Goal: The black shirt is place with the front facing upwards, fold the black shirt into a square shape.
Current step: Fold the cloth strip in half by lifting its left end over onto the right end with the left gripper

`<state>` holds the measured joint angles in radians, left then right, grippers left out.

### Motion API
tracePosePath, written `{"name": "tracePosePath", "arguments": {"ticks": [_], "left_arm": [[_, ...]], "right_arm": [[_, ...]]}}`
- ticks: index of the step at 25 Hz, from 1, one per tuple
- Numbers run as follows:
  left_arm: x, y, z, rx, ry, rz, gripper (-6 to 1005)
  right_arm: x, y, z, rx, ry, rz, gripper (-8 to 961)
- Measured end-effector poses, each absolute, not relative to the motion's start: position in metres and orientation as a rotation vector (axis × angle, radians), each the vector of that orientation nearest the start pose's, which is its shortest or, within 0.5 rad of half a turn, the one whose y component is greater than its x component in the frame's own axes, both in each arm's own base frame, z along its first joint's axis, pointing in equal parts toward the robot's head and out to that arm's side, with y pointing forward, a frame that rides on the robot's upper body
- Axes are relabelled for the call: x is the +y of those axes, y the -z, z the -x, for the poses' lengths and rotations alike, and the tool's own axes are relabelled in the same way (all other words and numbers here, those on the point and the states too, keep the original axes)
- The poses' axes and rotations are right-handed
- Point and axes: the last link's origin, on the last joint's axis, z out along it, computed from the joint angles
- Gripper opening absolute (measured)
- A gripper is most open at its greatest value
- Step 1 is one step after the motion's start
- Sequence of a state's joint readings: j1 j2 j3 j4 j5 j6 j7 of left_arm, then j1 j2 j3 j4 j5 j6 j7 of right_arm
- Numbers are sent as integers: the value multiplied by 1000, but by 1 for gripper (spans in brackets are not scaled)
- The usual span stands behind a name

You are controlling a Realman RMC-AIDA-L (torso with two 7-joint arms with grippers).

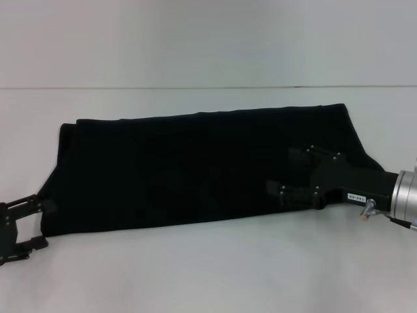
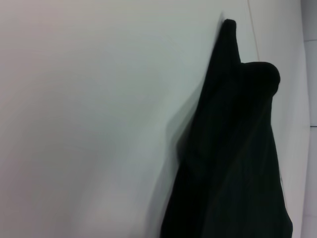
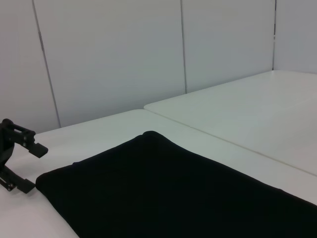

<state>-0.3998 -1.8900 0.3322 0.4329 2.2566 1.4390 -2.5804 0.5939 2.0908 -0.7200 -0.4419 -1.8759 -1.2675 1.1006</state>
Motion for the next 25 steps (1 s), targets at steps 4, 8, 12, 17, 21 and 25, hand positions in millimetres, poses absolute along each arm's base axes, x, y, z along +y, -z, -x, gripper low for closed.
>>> {"name": "tracePosePath", "arguments": {"ticks": [4, 8, 12, 17, 21, 25], "left_arm": [[286, -57, 390, 2776, -938, -1655, 859], [292, -50, 387, 2780, -934, -1651, 860], [303, -48, 381, 2767, -938, -1680, 860], [313, -49, 377, 2764, -943, -1711, 859], [318, -50, 375, 2765, -948, -1727, 845], [321, -49, 376, 2781, -919, -1745, 817]], "right_arm": [[355, 37, -266, 493, -625, 2575, 948], [355, 38, -266, 503, -631, 2573, 947], [354, 39, -266, 507, -632, 2576, 947], [353, 40, -267, 518, -638, 2579, 946], [352, 41, -267, 520, -640, 2579, 946], [352, 41, -267, 520, -641, 2578, 945]]}}
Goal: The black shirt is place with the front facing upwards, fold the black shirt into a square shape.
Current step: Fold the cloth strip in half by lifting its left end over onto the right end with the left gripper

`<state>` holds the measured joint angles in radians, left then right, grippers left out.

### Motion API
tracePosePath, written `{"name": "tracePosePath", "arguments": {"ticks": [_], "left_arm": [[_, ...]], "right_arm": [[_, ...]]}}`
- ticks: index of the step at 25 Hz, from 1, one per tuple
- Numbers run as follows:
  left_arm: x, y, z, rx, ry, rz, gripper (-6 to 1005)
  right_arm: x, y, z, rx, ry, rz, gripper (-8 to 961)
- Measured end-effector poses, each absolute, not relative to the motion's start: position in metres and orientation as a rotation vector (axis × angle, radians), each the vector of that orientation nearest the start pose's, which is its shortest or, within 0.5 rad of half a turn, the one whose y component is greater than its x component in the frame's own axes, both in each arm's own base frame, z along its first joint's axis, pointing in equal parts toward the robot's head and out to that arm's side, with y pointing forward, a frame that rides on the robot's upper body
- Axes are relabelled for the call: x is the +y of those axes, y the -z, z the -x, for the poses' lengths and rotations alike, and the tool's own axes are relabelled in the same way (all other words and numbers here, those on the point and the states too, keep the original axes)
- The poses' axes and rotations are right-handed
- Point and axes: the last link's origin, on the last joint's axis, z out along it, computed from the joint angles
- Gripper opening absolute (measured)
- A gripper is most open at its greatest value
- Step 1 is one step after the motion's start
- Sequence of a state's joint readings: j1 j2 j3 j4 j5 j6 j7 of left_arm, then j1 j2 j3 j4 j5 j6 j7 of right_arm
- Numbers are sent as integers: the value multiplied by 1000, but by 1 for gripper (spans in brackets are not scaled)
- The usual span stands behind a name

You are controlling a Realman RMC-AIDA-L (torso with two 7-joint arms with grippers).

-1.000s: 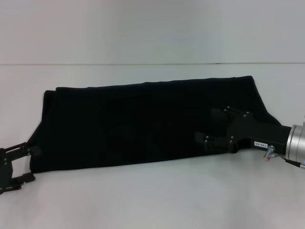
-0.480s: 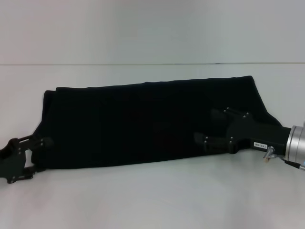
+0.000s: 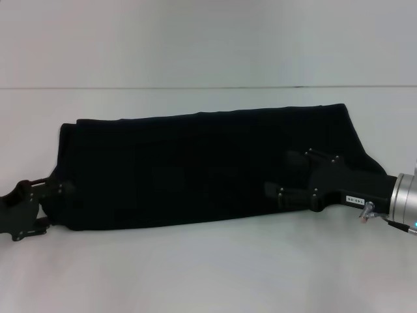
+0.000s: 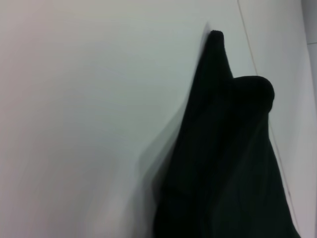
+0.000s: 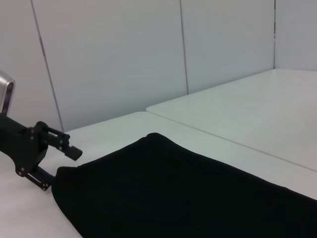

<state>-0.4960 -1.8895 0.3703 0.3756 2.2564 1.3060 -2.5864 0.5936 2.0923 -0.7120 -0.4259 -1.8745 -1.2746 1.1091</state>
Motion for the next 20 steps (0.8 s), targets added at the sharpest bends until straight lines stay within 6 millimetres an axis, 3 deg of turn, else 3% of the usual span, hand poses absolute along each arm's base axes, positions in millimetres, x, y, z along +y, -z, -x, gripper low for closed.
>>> {"name": "tracePosePath", "arguments": {"ticks": [2, 7, 18, 20], "left_arm": [[322, -48, 375, 2777, -895, -1769, 803], [325, -45, 372, 2770, -843, -1815, 590], [327, -43, 372, 2774, -832, -1838, 381], [327, -43, 372, 2773, -826, -1851, 305]], "right_arm": [[352, 41, -267, 520, -642, 2578, 945], [352, 40, -267, 520, -642, 2577, 943], [352, 40, -266, 519, -645, 2578, 935], [352, 40, -266, 519, -645, 2578, 934]]}}
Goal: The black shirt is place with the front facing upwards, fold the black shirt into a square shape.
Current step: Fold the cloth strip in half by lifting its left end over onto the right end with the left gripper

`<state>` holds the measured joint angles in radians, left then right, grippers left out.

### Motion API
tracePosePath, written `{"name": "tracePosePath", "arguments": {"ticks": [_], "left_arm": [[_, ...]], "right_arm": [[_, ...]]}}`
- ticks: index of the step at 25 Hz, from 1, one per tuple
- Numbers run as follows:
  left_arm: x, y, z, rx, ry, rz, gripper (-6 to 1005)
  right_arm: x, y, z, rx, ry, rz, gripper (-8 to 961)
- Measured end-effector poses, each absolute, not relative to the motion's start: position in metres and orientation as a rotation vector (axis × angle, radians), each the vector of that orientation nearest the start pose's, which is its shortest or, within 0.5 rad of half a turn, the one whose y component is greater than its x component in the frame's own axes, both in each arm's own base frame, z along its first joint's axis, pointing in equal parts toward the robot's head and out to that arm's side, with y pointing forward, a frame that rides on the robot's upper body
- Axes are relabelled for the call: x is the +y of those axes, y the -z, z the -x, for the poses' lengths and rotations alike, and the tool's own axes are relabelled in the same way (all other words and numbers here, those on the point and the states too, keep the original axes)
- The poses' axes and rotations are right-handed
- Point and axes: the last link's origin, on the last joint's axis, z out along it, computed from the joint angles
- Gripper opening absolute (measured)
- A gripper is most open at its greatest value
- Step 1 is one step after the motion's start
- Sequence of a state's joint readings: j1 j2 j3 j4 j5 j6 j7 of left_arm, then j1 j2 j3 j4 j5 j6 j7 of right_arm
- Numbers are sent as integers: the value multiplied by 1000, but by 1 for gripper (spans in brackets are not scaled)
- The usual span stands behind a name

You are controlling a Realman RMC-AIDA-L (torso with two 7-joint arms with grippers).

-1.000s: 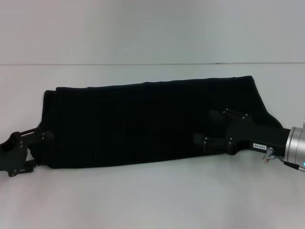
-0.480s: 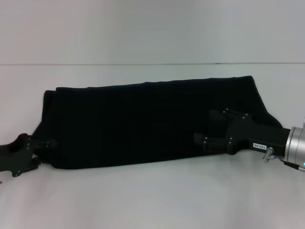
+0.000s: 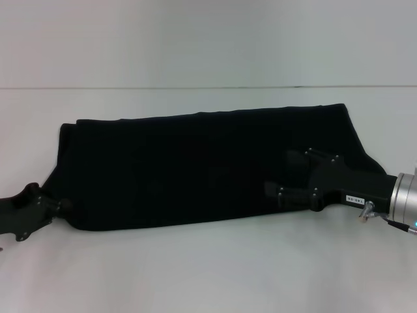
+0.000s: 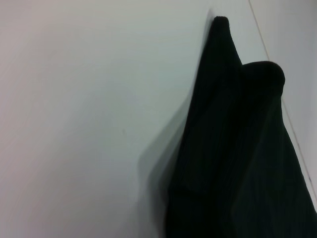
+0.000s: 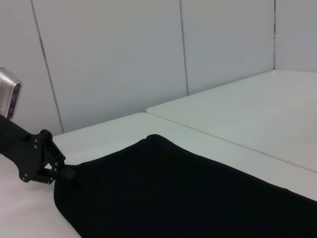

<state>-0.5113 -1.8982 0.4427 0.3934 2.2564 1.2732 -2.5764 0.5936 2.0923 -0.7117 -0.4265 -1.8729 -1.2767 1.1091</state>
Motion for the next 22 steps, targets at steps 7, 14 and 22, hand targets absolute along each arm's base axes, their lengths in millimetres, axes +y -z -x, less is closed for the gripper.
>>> {"name": "tracePosePath", "arguments": {"ticks": [7, 14, 22], "left_arm": [[328, -47, 377, 2798, -844, -1870, 68], [339, -84, 386, 2849, -987, -1926, 11], [344, -120, 390, 2850, -1220, -1879, 11]], "right_arm": [[353, 36, -267, 524, -658, 2564, 929], [356, 22, -278, 585, -688, 2469, 924], [348, 14, -296, 670, -691, 2400, 918]]}}
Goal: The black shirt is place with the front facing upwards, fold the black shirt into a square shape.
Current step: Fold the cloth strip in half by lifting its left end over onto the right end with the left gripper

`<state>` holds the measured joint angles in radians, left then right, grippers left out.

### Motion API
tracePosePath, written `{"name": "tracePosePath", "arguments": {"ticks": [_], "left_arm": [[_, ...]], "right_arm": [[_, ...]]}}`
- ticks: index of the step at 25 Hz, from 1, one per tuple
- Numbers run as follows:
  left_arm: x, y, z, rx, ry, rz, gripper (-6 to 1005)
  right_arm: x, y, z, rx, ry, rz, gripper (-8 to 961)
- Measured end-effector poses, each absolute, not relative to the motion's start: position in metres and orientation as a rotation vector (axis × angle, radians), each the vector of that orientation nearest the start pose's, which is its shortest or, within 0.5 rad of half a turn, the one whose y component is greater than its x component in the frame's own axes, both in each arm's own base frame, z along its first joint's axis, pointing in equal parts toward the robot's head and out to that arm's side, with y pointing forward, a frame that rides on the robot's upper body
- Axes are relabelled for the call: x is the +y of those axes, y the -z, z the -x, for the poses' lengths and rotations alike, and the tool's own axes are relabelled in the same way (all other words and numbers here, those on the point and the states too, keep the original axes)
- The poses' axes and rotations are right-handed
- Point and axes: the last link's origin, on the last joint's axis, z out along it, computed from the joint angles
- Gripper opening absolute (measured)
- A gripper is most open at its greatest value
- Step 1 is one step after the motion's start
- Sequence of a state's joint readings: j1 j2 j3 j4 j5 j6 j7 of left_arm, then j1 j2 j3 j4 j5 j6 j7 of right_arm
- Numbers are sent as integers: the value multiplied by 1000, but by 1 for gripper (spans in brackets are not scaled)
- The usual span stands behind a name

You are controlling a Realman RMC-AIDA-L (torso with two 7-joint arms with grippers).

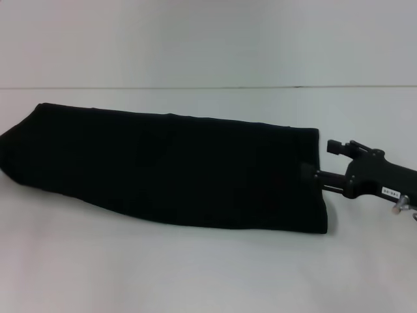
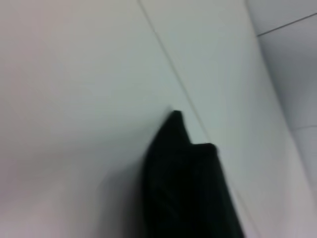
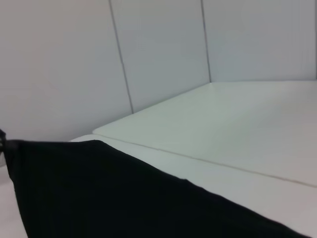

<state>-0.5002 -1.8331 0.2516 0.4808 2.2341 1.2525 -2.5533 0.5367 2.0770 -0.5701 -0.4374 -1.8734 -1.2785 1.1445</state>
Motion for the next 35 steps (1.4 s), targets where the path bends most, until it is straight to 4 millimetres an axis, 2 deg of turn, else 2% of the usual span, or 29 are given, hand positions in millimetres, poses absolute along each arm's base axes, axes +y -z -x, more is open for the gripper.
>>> {"name": "tracePosePath", "arguments": {"ticks": [2, 6, 10, 11, 13, 14, 15, 19, 22, 23, 29, 31, 35], "left_arm": [[348, -120, 380, 2780, -1255, -1890, 11], [364, -121, 345, 2549, -1350, -1938, 11], [395, -110, 290, 2301, -1322, -2046, 11], [398, -107, 283, 2277, -1306, -2061, 11], [417, -86, 242, 2145, -1209, -2146, 11], [417, -86, 242, 2145, -1209, -2146, 11], [426, -65, 210, 2049, -1130, -2205, 11], [430, -6, 151, 1889, -971, -2307, 11], [421, 30, 134, 1856, -887, -2327, 11], [414, 48, 132, 1857, -848, -2330, 11], [382, 120, 147, 1939, -764, -2280, 12], [375, 131, 153, 1955, -752, -2272, 12], [373, 131, 153, 1933, -755, -2286, 12]], "right_arm": [[346, 14, -299, 684, -688, 2390, 917], [342, 12, -307, 715, -674, 2360, 914], [336, 11, -316, 748, -674, 2328, 912], [334, 10, -319, 757, -674, 2319, 911], [331, 8, -323, 771, -675, 2301, 909], [330, 7, -325, 780, -675, 2290, 909], [329, 7, -327, 786, -677, 2281, 908], [322, 5, -335, 815, -674, 2252, 905], [318, 6, -338, 831, -667, 2246, 903], [317, 6, -340, 838, -664, 2243, 902], [315, 21, -341, 899, -649, 2244, 898], [318, 28, -339, 913, -637, 2245, 897], [329, 38, -329, 902, -626, 2262, 894]]}}
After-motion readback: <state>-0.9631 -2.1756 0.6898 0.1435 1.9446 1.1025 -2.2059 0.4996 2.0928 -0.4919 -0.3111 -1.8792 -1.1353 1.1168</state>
